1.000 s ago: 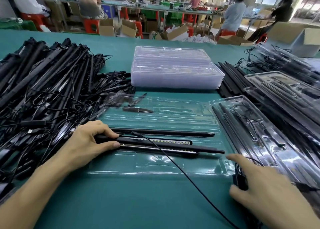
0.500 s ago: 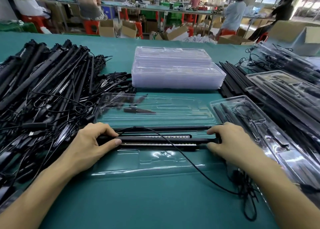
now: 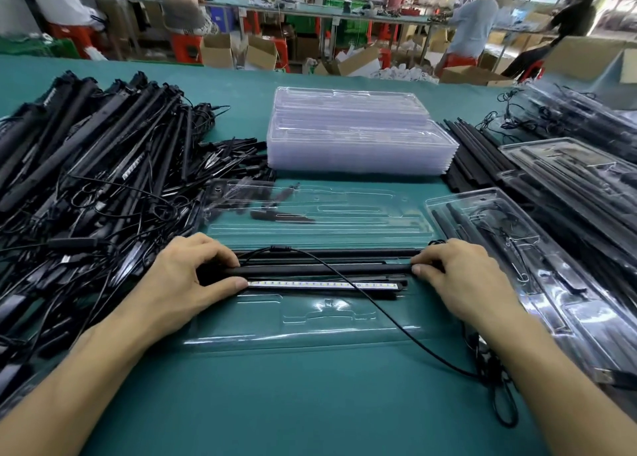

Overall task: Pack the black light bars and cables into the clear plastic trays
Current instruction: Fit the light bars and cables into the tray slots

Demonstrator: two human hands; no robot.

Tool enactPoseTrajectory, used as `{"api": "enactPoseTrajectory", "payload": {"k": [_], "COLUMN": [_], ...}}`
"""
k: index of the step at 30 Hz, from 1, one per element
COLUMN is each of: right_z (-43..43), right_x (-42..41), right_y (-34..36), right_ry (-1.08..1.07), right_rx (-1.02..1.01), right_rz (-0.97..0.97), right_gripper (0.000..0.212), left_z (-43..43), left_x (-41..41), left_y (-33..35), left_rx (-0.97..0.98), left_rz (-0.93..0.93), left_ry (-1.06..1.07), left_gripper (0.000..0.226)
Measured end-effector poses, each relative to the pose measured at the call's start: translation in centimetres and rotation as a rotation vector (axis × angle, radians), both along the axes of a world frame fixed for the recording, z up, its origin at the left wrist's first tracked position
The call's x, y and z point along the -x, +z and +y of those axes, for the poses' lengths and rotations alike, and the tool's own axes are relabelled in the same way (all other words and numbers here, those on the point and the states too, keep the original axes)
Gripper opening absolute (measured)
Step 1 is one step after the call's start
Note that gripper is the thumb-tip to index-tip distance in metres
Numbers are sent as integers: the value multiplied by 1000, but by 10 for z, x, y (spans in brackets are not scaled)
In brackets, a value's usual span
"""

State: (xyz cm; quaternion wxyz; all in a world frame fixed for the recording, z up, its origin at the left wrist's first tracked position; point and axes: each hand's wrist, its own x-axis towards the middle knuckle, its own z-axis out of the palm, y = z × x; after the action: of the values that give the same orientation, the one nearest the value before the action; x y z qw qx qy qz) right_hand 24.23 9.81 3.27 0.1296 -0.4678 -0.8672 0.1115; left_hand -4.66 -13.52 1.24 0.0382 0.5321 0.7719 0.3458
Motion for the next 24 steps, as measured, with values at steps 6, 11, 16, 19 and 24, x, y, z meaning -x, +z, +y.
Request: {"api": "enactPoseTrajectory", "payload": {"k": [6, 11, 16, 19, 24], "right_z": [2, 3, 1, -3, -7], "right_x": [-2, 3, 3, 3, 4], "right_y": [0, 4, 3, -1, -4], "right_ry": [7, 32, 95, 102, 57], "right_rx": [30, 71, 12, 9, 12], "right_rz": [59, 14, -47, 22, 53], "right_gripper": [5, 4, 8, 10, 6], "left_z": [0, 7, 4, 4, 2], "left_x": [-1, -5, -9, -12, -13], "left_y": [5, 9, 5, 5, 6], "left_rx": [-11, 40, 50, 65, 102], "left_rz": [207, 391, 349, 342, 361], "left_ry": [-15, -93, -59, 8, 64], "left_gripper": [45, 45, 44, 37, 41]}}
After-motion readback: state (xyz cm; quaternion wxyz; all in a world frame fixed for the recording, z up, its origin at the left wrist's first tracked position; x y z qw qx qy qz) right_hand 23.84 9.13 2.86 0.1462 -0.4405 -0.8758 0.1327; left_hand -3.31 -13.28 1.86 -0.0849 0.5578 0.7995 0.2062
